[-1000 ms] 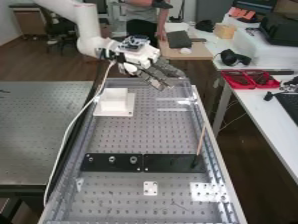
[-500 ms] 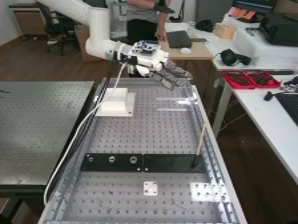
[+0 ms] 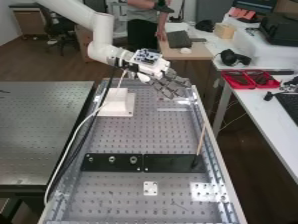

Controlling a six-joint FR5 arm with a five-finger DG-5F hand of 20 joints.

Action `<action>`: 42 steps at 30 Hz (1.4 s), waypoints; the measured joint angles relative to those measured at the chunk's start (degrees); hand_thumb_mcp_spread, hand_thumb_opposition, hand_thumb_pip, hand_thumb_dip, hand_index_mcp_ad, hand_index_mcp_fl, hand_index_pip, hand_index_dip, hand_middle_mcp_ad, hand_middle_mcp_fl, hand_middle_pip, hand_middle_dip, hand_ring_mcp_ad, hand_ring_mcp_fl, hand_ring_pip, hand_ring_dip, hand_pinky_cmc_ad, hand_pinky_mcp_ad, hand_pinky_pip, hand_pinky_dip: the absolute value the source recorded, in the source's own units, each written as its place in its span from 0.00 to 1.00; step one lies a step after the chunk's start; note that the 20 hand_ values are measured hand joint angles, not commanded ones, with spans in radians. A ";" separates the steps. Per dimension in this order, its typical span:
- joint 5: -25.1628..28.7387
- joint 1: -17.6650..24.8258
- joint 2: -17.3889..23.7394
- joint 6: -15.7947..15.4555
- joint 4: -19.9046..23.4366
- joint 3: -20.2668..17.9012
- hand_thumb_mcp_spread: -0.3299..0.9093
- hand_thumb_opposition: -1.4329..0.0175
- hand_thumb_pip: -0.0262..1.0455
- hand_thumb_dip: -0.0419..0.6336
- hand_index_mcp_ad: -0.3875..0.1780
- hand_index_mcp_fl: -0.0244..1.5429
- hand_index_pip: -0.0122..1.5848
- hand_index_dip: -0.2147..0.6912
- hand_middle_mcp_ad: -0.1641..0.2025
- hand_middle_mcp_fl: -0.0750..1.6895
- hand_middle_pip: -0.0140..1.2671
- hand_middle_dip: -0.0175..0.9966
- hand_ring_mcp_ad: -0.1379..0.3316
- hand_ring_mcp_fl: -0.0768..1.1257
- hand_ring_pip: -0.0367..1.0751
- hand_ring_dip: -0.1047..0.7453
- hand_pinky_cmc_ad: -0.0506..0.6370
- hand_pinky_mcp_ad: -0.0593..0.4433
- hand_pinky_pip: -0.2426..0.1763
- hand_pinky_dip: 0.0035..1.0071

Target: Grab the pcb board and place it in the clear container

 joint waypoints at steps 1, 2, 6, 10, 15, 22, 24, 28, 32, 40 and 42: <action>0.03 -0.02 0.09 0.02 0.00 -0.07 0.64 0.34 0.63 0.44 0.59 0.26 0.98 0.38 0.56 0.07 0.12 0.14 0.81 0.06 0.13 0.15 0.56 0.51 0.32 0.67; 0.14 -0.05 0.32 0.05 0.01 -0.23 0.64 0.35 0.63 0.44 0.59 0.25 0.98 0.38 0.57 0.06 0.12 0.14 0.81 0.06 0.13 0.15 0.56 0.51 0.32 0.67; 1.11 -0.12 2.16 -0.82 1.19 -1.58 0.62 0.37 0.63 0.44 0.59 0.18 0.95 0.37 0.57 0.07 0.12 0.14 0.81 0.06 0.13 0.16 0.56 0.51 0.32 0.67; 2.54 -0.12 6.37 -4.13 2.99 -4.38 0.59 0.38 0.63 0.44 0.59 0.10 0.87 0.34 0.57 0.06 0.12 0.14 0.81 0.06 0.13 0.16 0.56 0.51 0.32 0.70; 3.80 -0.18 11.97 -7.15 4.14 -8.49 0.57 0.39 0.63 0.44 0.59 0.07 0.67 0.32 0.57 0.06 0.12 0.14 0.82 0.06 0.13 0.16 0.56 0.51 0.32 0.74; 1.07 -2.02 19.56 -7.94 1.92 -15.13 0.53 0.44 0.54 0.37 0.59 0.06 0.26 0.34 0.57 0.05 0.12 0.14 0.81 0.06 0.13 0.16 0.56 0.51 0.32 0.74; -1.42 -3.43 21.87 -8.38 1.74 -17.33 0.53 0.43 0.52 0.36 0.59 0.06 0.21 0.36 0.57 0.05 0.12 0.14 0.81 0.06 0.13 0.16 0.56 0.51 0.32 0.74; -9.17 -7.30 25.93 -9.77 1.37 -20.40 0.52 0.45 0.49 0.32 0.59 0.06 0.14 0.38 0.57 0.05 0.12 0.14 0.82 0.06 0.13 0.16 0.56 0.51 0.31 0.74; -16.58 -11.35 28.79 -10.77 0.72 -22.08 0.52 0.44 0.48 0.31 0.59 0.06 0.11 0.38 0.56 0.05 0.12 0.14 0.81 0.06 0.13 0.16 0.56 0.51 0.31 0.74; -29.86 -20.68 33.30 -15.07 -1.20 -23.66 0.52 0.45 0.49 0.29 0.58 0.06 0.08 0.38 0.56 0.05 0.12 0.15 0.78 0.06 0.12 0.15 0.56 0.54 0.30 0.74; -32.97 -23.10 34.08 -16.32 -1.63 -23.76 0.53 0.45 0.49 0.30 0.58 0.06 0.08 0.38 0.57 0.05 0.12 0.15 0.78 0.06 0.12 0.16 0.56 0.58 0.28 0.73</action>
